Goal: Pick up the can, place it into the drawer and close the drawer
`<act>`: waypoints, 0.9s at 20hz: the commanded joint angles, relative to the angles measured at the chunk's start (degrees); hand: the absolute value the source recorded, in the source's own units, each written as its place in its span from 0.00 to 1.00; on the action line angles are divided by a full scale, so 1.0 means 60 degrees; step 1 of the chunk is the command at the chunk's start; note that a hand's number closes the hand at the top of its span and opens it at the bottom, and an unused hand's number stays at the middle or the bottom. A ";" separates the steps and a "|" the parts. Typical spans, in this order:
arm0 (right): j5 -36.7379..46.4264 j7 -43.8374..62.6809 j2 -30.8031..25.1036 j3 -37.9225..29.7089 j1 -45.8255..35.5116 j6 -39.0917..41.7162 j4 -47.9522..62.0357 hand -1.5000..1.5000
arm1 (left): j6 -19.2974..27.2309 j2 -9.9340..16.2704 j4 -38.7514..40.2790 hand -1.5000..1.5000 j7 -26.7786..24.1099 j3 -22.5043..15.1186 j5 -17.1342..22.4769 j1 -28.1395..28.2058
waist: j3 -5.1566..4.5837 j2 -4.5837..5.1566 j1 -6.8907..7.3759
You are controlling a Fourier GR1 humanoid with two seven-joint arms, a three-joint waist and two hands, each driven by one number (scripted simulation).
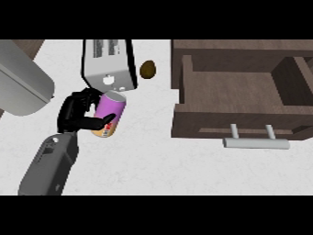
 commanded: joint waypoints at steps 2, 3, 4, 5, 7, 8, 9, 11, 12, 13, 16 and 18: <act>0.0000 -0.0540 0.0022 -0.0064 -0.0067 0.0229 0.0356 0.00 | 0.0816 -0.0667 -0.3349 1.00 0.1645 -0.0761 -0.0013 0.1037 | -0.0005 0.0030 -0.0041; -0.0125 -0.0242 -0.0045 -0.0141 -0.0209 0.0164 0.0421 0.00 | 0.0892 -0.0494 -0.3246 1.00 0.2142 -0.0704 0.0004 0.0220 | -0.0009 0.0058 -0.0118; -0.0094 0.0055 -0.0013 -0.0123 -0.0074 0.0066 -0.0017 0.00 | 0.1220 -0.0954 -0.4270 1.00 0.2454 -0.1204 -0.0249 0.0895 | -0.0008 0.0030 -0.0069; -0.0147 0.0322 -0.0123 -0.0205 -0.0309 -0.0050 -0.0239 0.00 | 0.1232 -0.0979 -0.4983 1.00 0.2917 -0.1415 -0.0288 0.1101 | -0.0009 0.0023 -0.0037; -0.0274 -0.0237 0.0084 -0.0257 0.0346 0.0201 -0.0211 0.00 | 0.1641 -0.1026 -0.5797 1.00 0.3738 -0.1695 -0.0429 0.0818 | -0.0008 0.0029 -0.0132; 0.0184 -0.0348 0.0085 0.0421 0.0375 -0.0004 -0.0084 0.00 | 0.1935 -0.1030 -0.5650 1.00 0.3869 -0.2097 -0.0209 0.0723 | -0.0016 0.0075 -0.0205; -0.0385 0.0271 -0.0390 -0.0473 -0.0688 -0.0028 0.0222 0.00 | 0.2253 -0.1033 -0.5771 1.00 0.4410 -0.2353 -0.0365 0.0108 | -0.0014 0.0079 -0.0175; -0.0415 0.0317 -0.0217 -0.0272 -0.0032 0.0213 -0.0394 0.00 | 0.2313 -0.1037 -0.6414 1.00 0.5420 -0.2372 -0.0426 -0.0089 | -0.0017 0.0076 -0.0227; -0.0458 -0.0310 -0.0111 -0.0379 0.0087 0.0405 0.0090 0.00 | 0.2736 -0.1039 -0.6541 1.00 0.5390 -0.3136 -0.0140 0.0155 | -0.0017 0.0085 -0.0260; -0.0143 0.0116 -0.0309 -0.0294 -0.1124 -0.0090 0.0566 0.00 | 0.3068 -0.1040 -0.5482 1.00 0.4802 -0.3288 -0.0102 -0.0601 | -0.0021 0.0128 -0.0277; 0.0139 -0.0045 0.0043 -0.0004 -0.0544 -0.0092 0.0385 0.00 | 0.3536 -0.1042 -0.6391 1.00 0.6731 -0.3475 -0.0418 -0.1559 | -0.0017 0.0103 -0.0254; 0.0255 -0.0229 0.0079 0.0468 0.0088 -0.0235 -0.0144 0.00 | 0.3651 -0.1043 -0.6428 1.00 0.6767 -0.3505 -0.0654 -0.1776 | -0.0019 0.0103 -0.0286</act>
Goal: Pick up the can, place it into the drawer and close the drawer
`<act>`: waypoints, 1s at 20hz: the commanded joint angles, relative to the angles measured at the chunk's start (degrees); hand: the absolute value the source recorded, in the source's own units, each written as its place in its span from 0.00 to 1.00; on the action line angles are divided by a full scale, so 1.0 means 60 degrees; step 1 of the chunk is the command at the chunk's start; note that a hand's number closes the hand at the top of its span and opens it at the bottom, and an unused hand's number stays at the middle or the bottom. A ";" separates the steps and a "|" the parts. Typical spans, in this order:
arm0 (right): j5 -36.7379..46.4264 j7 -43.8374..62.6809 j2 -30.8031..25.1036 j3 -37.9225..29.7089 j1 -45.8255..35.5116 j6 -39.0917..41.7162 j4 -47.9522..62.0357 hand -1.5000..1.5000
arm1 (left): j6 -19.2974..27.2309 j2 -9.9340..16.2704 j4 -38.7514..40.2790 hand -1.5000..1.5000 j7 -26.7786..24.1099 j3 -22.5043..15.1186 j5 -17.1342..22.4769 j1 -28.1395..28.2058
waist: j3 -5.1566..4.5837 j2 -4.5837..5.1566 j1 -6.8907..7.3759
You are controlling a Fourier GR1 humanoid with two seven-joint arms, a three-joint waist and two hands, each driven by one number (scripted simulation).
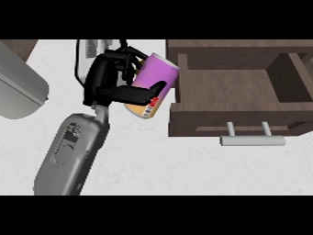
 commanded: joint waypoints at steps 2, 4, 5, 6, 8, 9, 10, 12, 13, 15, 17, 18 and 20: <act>-0.0937 0.0374 -0.0644 -0.0924 -0.0369 0.0282 0.0227 0.00 | 0.0383 -0.0021 0.0695 1.00 0.0770 0.0002 -0.0206 -0.1795 | -0.0001 0.0034 -0.0082; -0.0176 0.0293 -0.0002 -0.0060 -0.0034 0.0114 -0.0170 0.00 | 0.0917 -0.0021 0.1277 1.00 0.0672 -0.0355 0.0038 -0.2479 | -0.0003 0.0039 -0.0118; -0.0241 0.0855 -0.0226 -0.0180 -0.0439 -0.0130 -0.0421 0.00 | 0.1197 -0.0021 0.1023 1.00 0.1302 -0.0375 -0.0005 -0.3057 | -0.0004 0.0033 -0.0109; -0.0066 0.0376 -0.0111 -0.0147 -0.0314 -0.0011 -0.0037 0.00 | 0.1656 -0.0021 0.1225 1.00 0.1612 -0.0759 -0.0069 -0.3407 | 0.0001 0.0032 -0.0129; -0.0487 -0.0491 -0.0302 -0.0671 -0.0059 0.0553 0.0626 0.00 | 0.1811 -0.0021 0.2198 1.00 0.0587 -0.0863 0.0496 -0.3452 | 0.0002 0.0049 -0.0181; -0.0331 -0.0248 -0.0067 -0.0411 0.0168 0.0389 0.0036 0.00 | 0.1907 -0.0021 0.2254 1.00 0.1502 -0.0497 0.0240 -0.4447 | 0.0003 0.0038 -0.0209; 0.0008 0.0465 -0.0012 -0.0115 -0.0518 -0.0141 -0.0128 0.00 | 0.2213 -0.0021 0.2298 1.00 0.1166 -0.1174 0.0428 -0.4173 | -0.0003 0.0043 -0.0138; -0.0888 0.0491 -0.0528 -0.0906 -0.0383 0.0316 -0.0036 0.00 | 0.2215 -0.0021 0.2364 1.00 0.1501 -0.1311 0.0642 -0.4434 | -0.0001 0.0028 -0.0137; 0.0152 0.0008 0.0167 0.0320 -0.0102 -0.0165 -0.0102 0.00 | 0.2022 -0.0022 0.3527 1.00 0.0804 -0.0662 0.0800 -0.5022 | -0.0001 0.0067 -0.0201; -0.0321 0.0398 -0.0340 -0.0447 -0.0248 0.0235 0.0041 0.00 | 0.2735 -0.0021 0.3506 1.00 0.1591 -0.1180 0.0940 -0.5774 | 0.0003 0.0045 -0.0235; -0.0113 0.0359 -0.0379 -0.0304 -0.0998 0.0000 0.0573 0.00 | 0.2924 -0.0022 0.4215 1.00 0.1291 -0.1197 0.1347 -0.6345 | 0.0004 0.0072 -0.0243; 0.0271 0.0154 -0.0091 -0.0009 -0.0797 -0.0089 0.0539 0.00 | 0.2623 -0.0022 0.4779 1.00 0.1199 -0.1000 0.1286 -0.6655 | 0.0004 0.0080 -0.0248; 0.0156 -0.0472 -0.0003 -0.0105 -0.0370 0.0251 0.0827 0.00 | 0.2792 -0.0022 0.4938 1.00 0.0900 -0.1347 0.1613 -0.6590 | 0.0006 0.0071 -0.0271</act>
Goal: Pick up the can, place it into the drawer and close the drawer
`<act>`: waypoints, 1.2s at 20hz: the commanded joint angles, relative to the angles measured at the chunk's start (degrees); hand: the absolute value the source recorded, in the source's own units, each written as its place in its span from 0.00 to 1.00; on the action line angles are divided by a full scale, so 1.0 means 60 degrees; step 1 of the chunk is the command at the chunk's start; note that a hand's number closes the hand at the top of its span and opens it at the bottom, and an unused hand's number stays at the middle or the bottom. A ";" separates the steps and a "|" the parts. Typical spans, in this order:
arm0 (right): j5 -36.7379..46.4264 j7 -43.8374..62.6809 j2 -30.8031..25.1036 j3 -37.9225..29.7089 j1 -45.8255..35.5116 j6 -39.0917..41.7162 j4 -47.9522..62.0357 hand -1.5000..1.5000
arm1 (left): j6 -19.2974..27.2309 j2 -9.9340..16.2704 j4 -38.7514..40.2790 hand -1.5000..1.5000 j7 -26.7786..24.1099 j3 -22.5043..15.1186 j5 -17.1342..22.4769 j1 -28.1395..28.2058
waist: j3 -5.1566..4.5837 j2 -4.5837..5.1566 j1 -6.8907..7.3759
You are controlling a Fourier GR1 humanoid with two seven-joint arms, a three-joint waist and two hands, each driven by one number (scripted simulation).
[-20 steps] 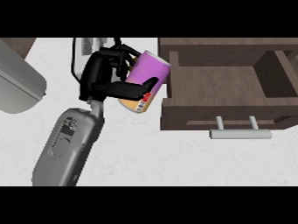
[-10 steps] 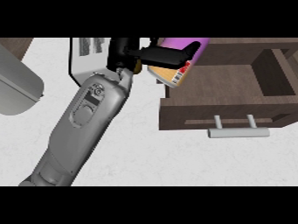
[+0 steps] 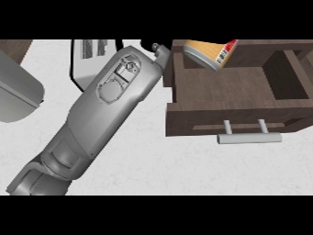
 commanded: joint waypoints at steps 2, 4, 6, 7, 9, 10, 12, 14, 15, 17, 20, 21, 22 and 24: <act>-0.0244 0.0835 -0.0247 -0.0103 -0.0416 -0.0114 -0.0301 0.00 | 0.0371 0.0000 0.1380 1.00 -0.0459 -0.0438 0.0827 -0.0995 | 0.0000 0.0027 -0.0116; -0.0125 -0.0068 0.0039 -0.0108 -0.0053 0.0059 0.0144 0.00 | 0.0310 -0.0001 0.1846 1.00 -0.0312 -0.0472 0.0858 -0.1435 | 0.0006 0.0023 -0.0119; 0.0091 -0.0105 0.0055 0.0111 -0.0037 0.0128 0.0217 0.00 | 0.0243 0.0000 0.2639 1.00 -0.0550 -0.0223 0.1084 -0.2049 | 0.0010 0.0063 -0.0224; 0.0106 -0.0148 0.0012 0.0014 -0.0250 0.0039 0.0287 0.00 | 0.0690 0.0000 0.2160 1.00 -0.0721 -0.1091 0.1470 -0.1572 | 0.0008 0.0035 -0.0194; 0.0001 -0.0076 -0.0079 -0.0012 -0.0411 0.0097 0.0434 0.00 | 0.0661 -0.0001 0.2826 1.00 -0.0870 -0.1162 0.1758 -0.1867 | 0.0012 0.0072 -0.0292; 0.0044 -0.0001 0.0014 0.0072 -0.0364 0.0036 0.0308 0.00 | 0.0291 0.0000 0.3136 1.00 -0.0718 -0.0618 0.1514 -0.2497 | 0.0008 0.0055 -0.0179; -0.0050 0.0881 -0.0148 0.0049 -0.0695 -0.0222 -0.0162 0.00 | 0.0572 0.0000 0.3403 1.00 -0.0935 -0.1107 0.1828 -0.2357 | 0.0006 0.0065 -0.0251; -0.0118 0.0143 -0.0200 -0.0137 -0.0420 0.0110 0.0176 0.00 | 0.0707 -0.0001 0.3838 1.00 -0.0843 -0.1092 0.1956 -0.2896 | 0.0015 0.0078 -0.0343; 0.0160 -0.0310 0.0115 0.0118 -0.0023 0.0169 0.0271 0.00 | 0.0576 0.0000 0.3751 1.00 -0.1275 -0.1427 0.2188 -0.2388 | 0.0017 0.0089 -0.0403; 0.0233 0.0256 -0.0223 0.0239 -0.0951 0.0043 0.0521 0.00 | 0.0774 -0.0001 0.3981 1.00 -0.0991 -0.1697 0.2533 -0.2636 | 0.0018 0.0118 -0.0437; 0.0275 0.0245 0.0070 0.0300 -0.0650 -0.0118 0.0225 0.00 | 0.0716 0.0000 0.4401 1.00 -0.1406 -0.1799 0.2801 -0.2648 | 0.0018 0.0141 -0.0532; 0.0274 0.0304 0.0136 0.0502 -0.0272 0.0041 -0.0228 0.00 | 0.0801 -0.0001 0.4512 1.00 -0.1963 -0.1940 0.2737 -0.2099 | 0.0015 0.0151 -0.0603; 0.0235 0.0449 -0.0151 0.0164 -0.1085 -0.0188 0.0310 0.00 | 0.0644 0.0000 0.4683 1.00 -0.1609 -0.1892 0.2770 -0.2812 | 0.0017 0.0155 -0.0484; 0.0531 0.0076 -0.0050 0.0441 -0.0967 -0.0039 0.0645 0.00 | 0.1161 0.0000 0.4554 1.00 -0.1902 -0.2418 0.2983 -0.2392 | 0.0027 0.0194 -0.0681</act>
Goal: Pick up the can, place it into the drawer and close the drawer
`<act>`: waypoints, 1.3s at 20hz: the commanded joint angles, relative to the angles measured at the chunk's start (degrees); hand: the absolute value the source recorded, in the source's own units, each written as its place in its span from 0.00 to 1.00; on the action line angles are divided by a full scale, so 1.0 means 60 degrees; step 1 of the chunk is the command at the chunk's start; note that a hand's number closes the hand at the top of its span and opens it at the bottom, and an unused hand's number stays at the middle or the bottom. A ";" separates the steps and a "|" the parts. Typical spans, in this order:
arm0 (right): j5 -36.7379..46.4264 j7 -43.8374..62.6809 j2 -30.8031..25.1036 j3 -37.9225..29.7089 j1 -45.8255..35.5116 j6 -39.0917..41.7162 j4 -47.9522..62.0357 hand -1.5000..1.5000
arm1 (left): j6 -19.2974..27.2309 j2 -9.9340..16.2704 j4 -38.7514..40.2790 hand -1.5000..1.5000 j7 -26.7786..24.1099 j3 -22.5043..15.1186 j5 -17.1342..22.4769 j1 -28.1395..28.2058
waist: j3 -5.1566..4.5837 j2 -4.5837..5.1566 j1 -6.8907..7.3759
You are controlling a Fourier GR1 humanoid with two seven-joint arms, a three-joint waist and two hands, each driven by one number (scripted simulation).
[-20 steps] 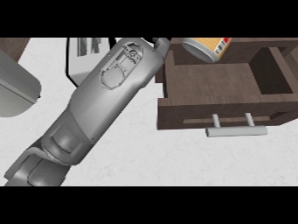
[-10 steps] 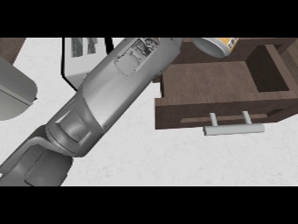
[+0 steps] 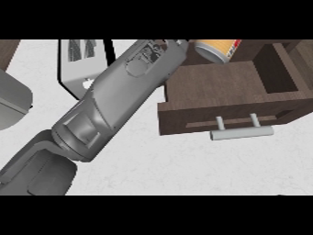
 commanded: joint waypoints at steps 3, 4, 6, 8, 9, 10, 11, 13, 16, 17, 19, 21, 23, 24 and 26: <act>0.0290 -0.0406 0.0081 0.0199 -0.0130 0.0034 0.0419 0.00 | 0.0431 -0.0001 0.0309 1.00 -0.0409 -0.0888 0.0419 0.0143 | 0.0009 0.0024 -0.0125; 0.0254 -0.0233 -0.0070 -0.0052 -0.0449 -0.0108 0.0694 0.00 | 0.0537 -0.0001 0.0346 1.00 -0.0290 -0.1025 0.0413 0.0015 | 0.0007 0.0014 -0.0047; 0.0105 -0.0136 0.0129 0.0189 -0.0253 -0.0061 0.0238 0.00 | 0.0393 -0.0001 0.0797 1.00 -0.0872 -0.0790 0.0515 0.0103 | 0.0006 0.0082 -0.0227; 0.0181 0.0154 -0.0081 0.0123 -0.0569 -0.0122 0.0288 0.00 | 0.0445 -0.0001 0.0546 1.00 -0.0671 -0.1239 0.0622 0.0109 | 0.0001 0.0037 -0.0140; -0.0169 0.0226 -0.0353 -0.0326 -0.1022 -0.0146 0.0604 0.00 | 0.0291 -0.0001 0.0715 1.00 -0.0857 -0.1272 0.0654 0.0302 | 0.0005 0.0090 -0.0191; 0.0003 0.0208 -0.0136 -0.0046 -0.0580 -0.0134 0.0163 0.00 | 0.0414 -0.0001 0.0509 1.00 -0.0704 -0.1501 0.0769 0.0449 | 0.0001 0.0024 -0.0172; 0.0069 0.0287 -0.0267 0.0010 -0.1060 -0.0165 0.0377 0.00 | 0.0310 -0.0001 0.0878 1.00 -0.1163 -0.1442 0.0638 0.0389 | 0.0002 0.0126 -0.0257; 0.0063 0.0574 -0.0154 0.0161 -0.0814 -0.0194 -0.0023 0.00 | 0.0667 -0.0001 0.0809 1.00 -0.1022 -0.1769 0.0675 0.0336 | 0.0003 0.0095 -0.0399; 0.0151 0.0018 -0.0173 0.0043 -0.0730 -0.0093 0.0411 0.00 | 0.0658 -0.0001 0.1036 0.00 -0.1177 -0.1759 0.0842 0.0462 | 0.0008 0.0092 -0.0304; 0.0255 0.0075 -0.0091 0.0247 -0.0655 -0.0091 0.0204 0.00 | 0.0983 -0.0001 0.0934 0.00 -0.0760 -0.1868 0.0978 0.0342 | 0.0010 0.0085 -0.0426; 0.0352 0.0285 -0.0137 0.0323 -0.0943 -0.0182 0.0295 0.00 | 0.1051 -0.0001 0.1044 0.00 -0.1177 -0.1928 0.1024 0.0593 | 0.0004 0.0135 -0.0418; 0.0038 0.0047 -0.0339 -0.0103 -0.1101 -0.0091 0.0623 0.00 | 0.1289 -0.0001 0.0968 0.00 -0.1049 -0.2074 0.1112 0.0477 | 0.0009 0.0120 -0.0414; 0.0335 -0.0310 -0.0039 0.0165 -0.0850 -0.0169 0.0644 0.00 | 0.1142 -0.0001 0.1292 0.00 -0.1290 -0.1888 0.1205 0.0574 | 0.0004 0.0125 -0.0291; 0.0478 -0.0194 0.0195 0.0591 -0.0494 -0.0110 0.0306 0.00 | 0.1364 -0.0001 0.1262 0.00 -0.1351 -0.1917 0.1220 0.0489 | 0.0002 0.0129 -0.0429; 0.0451 0.0274 -0.0012 0.0417 -0.1038 -0.0336 0.0149 0.00 | 0.1631 -0.0001 0.1185 0.00 -0.1283 -0.2049 0.1300 0.0472 | -0.0004 0.0126 -0.0414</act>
